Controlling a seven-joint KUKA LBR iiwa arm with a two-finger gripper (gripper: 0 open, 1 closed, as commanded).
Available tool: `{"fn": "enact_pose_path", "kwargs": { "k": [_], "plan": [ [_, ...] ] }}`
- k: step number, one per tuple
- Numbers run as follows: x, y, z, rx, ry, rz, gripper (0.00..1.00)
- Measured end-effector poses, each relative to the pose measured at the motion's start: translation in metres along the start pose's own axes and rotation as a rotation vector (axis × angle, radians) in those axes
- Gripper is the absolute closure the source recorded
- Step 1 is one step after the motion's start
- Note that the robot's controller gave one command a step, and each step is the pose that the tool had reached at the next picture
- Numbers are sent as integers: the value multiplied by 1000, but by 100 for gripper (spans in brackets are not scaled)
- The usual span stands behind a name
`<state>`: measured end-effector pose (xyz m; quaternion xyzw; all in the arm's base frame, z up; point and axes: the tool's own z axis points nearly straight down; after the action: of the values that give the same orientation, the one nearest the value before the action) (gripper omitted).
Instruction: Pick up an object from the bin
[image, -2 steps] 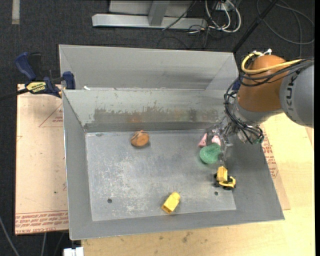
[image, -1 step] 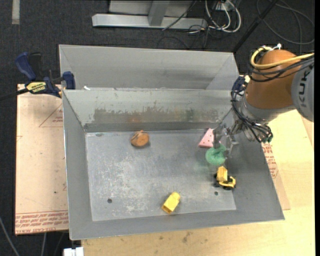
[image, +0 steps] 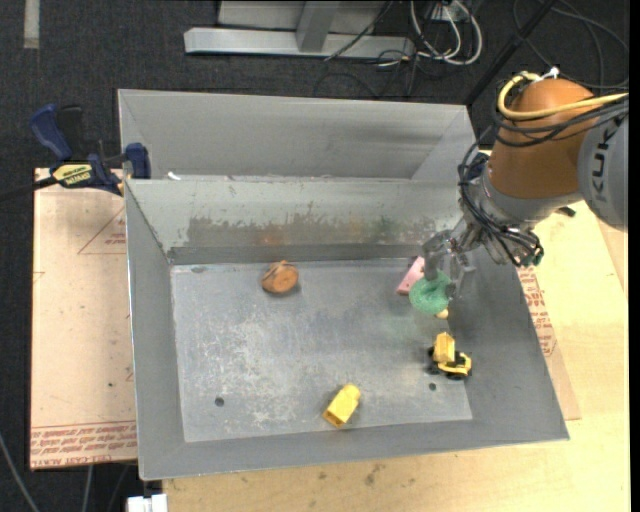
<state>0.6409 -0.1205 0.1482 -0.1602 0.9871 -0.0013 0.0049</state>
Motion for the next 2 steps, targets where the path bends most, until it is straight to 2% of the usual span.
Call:
{"fn": "enact_pose_path", "kwargs": {
  "k": [1,2],
  "plan": [
    [21,6,-34,-8,12,-18,100],
    [27,6,-47,-7,12,-20,100]
  ]
}}
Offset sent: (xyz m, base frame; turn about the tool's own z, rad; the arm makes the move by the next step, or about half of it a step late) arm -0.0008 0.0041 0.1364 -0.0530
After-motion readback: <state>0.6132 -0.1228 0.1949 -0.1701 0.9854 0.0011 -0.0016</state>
